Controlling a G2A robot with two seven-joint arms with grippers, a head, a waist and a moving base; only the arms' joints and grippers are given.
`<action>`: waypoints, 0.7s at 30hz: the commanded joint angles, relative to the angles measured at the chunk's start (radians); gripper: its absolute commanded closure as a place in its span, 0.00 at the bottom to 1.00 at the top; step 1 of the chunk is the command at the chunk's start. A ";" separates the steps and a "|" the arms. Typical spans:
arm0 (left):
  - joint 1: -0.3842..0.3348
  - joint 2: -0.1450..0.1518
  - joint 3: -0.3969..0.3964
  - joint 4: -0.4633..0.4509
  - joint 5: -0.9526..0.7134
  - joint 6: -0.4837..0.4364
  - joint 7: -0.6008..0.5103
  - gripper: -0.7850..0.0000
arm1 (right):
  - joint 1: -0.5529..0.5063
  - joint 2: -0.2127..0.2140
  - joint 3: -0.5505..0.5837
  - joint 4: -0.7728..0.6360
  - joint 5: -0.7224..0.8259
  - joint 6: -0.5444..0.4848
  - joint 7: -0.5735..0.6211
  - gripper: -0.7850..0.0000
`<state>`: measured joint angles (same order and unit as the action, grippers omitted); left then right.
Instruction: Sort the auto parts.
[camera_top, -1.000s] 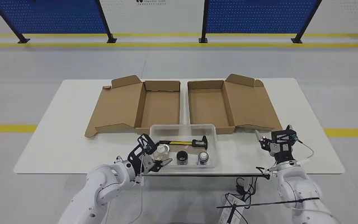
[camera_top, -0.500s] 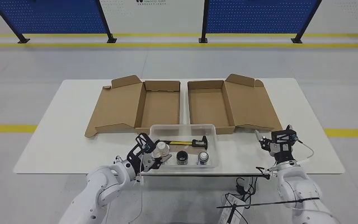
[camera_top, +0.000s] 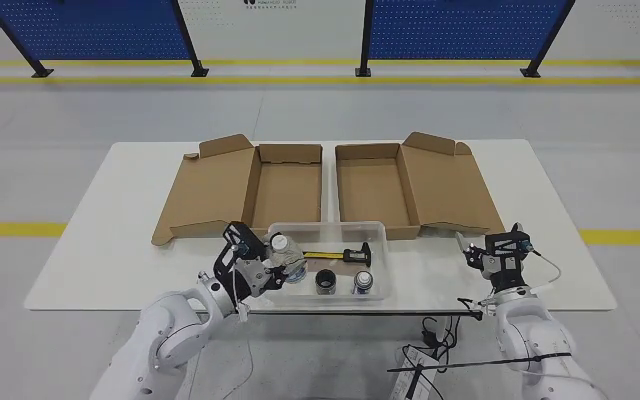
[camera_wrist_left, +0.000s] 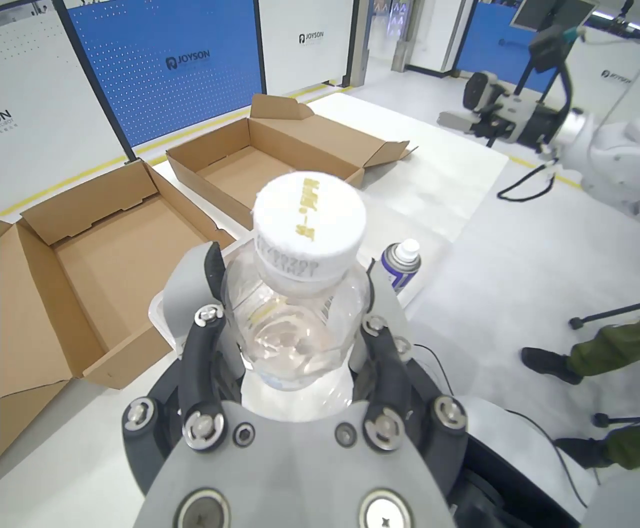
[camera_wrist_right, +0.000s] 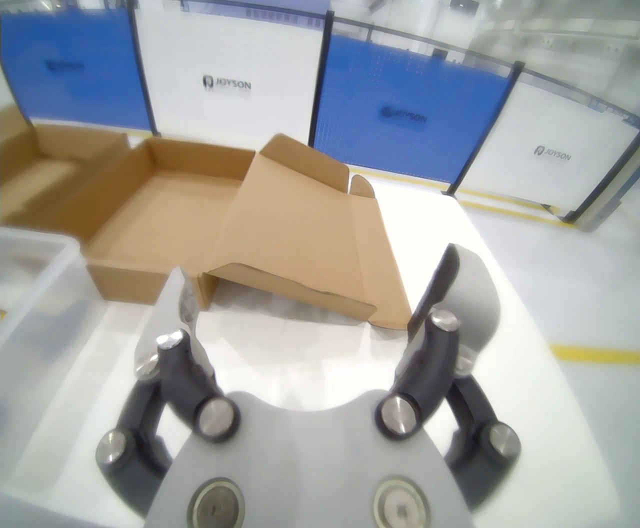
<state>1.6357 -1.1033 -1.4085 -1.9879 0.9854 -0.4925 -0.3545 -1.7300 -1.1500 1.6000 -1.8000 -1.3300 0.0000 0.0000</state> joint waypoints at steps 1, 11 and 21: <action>0.006 0.002 -0.016 -0.021 -0.059 -0.008 -0.023 1.00 | 0.000 0.000 0.000 0.000 0.000 0.000 0.000 0.00; 0.055 0.021 -0.095 -0.154 -0.255 -0.143 -0.109 1.00 | 0.000 0.000 0.000 0.000 0.000 0.000 0.000 0.00; 0.090 0.037 -0.122 -0.203 -0.332 -0.225 -0.159 1.00 | 0.000 0.000 0.000 0.000 0.000 0.000 0.000 0.00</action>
<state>1.7222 -1.0678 -1.5297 -2.1902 0.6541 -0.7150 -0.5135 -1.7300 -1.1500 1.6000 -1.8000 -1.3300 0.0000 0.0000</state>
